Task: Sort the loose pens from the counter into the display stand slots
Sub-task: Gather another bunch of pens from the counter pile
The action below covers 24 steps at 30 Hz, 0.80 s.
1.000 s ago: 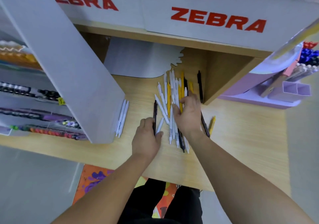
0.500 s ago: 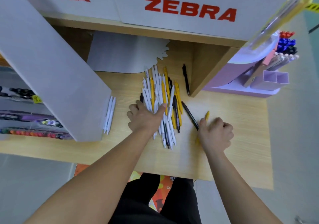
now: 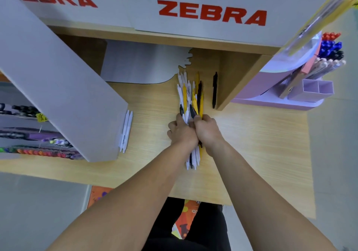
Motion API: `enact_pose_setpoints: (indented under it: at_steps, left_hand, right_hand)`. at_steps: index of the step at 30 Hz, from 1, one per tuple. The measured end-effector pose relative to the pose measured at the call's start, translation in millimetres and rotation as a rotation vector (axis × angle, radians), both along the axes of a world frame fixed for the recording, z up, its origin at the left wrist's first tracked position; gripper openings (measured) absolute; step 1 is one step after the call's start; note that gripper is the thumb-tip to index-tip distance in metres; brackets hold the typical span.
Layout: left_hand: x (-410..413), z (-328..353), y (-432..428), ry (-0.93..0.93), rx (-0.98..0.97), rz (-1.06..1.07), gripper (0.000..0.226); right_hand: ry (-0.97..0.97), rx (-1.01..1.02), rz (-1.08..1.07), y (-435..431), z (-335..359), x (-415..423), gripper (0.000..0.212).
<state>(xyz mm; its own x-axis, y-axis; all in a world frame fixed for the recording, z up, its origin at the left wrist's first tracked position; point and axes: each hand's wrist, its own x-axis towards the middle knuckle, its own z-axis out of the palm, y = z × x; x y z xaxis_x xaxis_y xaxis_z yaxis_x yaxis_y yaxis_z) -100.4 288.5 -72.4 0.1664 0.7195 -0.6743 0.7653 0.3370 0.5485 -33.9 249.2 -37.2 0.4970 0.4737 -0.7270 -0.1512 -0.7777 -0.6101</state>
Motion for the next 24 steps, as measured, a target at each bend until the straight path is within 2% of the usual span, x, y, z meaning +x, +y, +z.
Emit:
enact_pose_setpoints:
  at_steps: [2,5,12,16,21,24]
  left_hand:
    - [3.8,-1.6,-1.8,-0.062,-0.037,0.097,0.055]
    - [6.3,-2.7,-3.1,-0.106,-0.044,0.165,0.053]
    - [13.7,2.0,-5.3,-0.091,0.006,0.168,0.073]
    - [11.1,2.5,1.3,-0.133,-0.004,0.226,0.07]
    - [7.1,12.3,13.6,-0.283,-0.189,0.364,0.068]
    - [6.2,17.6,19.1,-0.33,-0.245,0.351,0.052]
  right_hand:
    - [0.13,0.048,-0.076,2.8,1.4,4.1,0.025]
    - [0.23,0.097,-0.101,-1.1,2.3,10.6,0.024]
    - [0.386,0.199,-0.176,-17.8,-4.7,5.8,0.03]
    - [0.352,0.228,-0.118,-21.2,-5.3,7.2,0.032]
    - [0.196,0.22,-0.084,-14.7,1.0,-5.0,0.024]
    - [0.102,0.239,-0.117,-14.2,2.7,-11.0,0.019]
